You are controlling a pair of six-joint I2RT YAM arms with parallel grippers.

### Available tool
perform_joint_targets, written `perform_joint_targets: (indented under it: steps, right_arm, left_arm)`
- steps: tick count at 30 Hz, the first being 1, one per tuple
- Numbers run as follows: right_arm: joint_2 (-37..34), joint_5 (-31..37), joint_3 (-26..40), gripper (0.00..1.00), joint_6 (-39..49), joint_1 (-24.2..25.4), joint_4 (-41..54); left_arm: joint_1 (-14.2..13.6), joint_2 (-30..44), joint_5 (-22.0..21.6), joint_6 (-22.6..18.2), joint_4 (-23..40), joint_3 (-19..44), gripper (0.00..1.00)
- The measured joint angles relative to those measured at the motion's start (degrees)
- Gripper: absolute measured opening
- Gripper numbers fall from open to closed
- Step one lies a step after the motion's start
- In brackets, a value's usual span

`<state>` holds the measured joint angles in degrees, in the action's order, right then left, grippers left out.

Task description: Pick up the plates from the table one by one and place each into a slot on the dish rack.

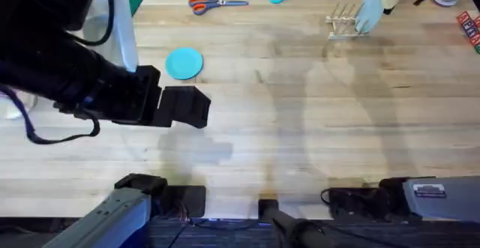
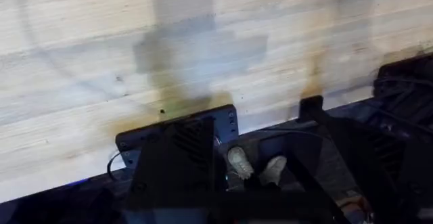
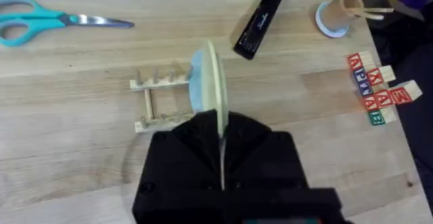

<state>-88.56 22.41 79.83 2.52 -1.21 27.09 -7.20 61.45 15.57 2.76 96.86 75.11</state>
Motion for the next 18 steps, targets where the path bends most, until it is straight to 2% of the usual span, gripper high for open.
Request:
perform_joint_targets:
  steps: [18]
  right_arm:
    - [-4.0,-1.6,0.0,0.028,0.0,0.3,-3.1]
  left_arm:
    - [0.0,0.0,0.0,0.0,0.0,0.0,0.992]
